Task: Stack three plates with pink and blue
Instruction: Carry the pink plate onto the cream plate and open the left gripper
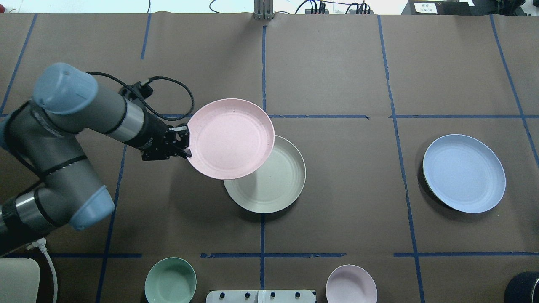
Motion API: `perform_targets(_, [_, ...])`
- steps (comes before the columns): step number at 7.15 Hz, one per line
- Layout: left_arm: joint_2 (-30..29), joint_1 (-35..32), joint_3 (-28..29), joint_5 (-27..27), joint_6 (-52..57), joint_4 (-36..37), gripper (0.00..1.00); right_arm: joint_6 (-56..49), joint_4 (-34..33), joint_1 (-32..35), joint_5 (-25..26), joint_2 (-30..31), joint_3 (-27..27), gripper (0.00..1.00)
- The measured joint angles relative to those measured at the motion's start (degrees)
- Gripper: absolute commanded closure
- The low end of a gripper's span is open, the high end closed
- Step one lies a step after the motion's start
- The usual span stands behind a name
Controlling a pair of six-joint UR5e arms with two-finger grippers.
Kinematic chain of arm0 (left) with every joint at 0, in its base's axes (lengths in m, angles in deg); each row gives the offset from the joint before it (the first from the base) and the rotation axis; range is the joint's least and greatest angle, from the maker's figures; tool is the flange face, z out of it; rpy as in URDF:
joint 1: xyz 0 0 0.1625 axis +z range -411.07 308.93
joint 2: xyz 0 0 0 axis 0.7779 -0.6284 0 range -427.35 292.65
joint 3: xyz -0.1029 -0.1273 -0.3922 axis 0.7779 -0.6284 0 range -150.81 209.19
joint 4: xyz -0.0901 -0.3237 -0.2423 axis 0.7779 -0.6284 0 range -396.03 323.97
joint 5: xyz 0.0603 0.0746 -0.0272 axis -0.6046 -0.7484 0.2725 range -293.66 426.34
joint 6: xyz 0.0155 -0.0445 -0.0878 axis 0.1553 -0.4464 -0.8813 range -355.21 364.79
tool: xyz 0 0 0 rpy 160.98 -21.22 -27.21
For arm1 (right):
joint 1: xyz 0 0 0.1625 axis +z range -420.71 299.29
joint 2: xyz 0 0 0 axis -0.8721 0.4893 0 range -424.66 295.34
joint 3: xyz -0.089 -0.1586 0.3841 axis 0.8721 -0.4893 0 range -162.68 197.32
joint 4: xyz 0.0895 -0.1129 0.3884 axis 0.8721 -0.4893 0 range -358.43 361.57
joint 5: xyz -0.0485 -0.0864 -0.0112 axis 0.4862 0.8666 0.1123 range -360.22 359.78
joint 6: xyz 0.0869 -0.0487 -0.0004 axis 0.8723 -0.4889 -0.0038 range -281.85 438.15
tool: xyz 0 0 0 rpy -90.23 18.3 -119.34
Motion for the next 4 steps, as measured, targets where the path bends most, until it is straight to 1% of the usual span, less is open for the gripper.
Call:
perform_targets(1, [-1.4,2.6,0.5,-2.3,-1.0,0.7,1.0,2.8,0.1,-1.2,-0.2,-0.1,0.2,0.0])
perform_targets(2, [-1.9,4.2,0.7,-3.3,-1.6,1.0,1.0,5.3,0.2,-2.8,-0.2,-0.2,0.8,0.0])
perform_targets(4, [-2.7,6.7,0.9,-4.2,-3.7,1.1,0.99,14.3,1.6,-7.1,0.0,-0.5,4.2,0.0])
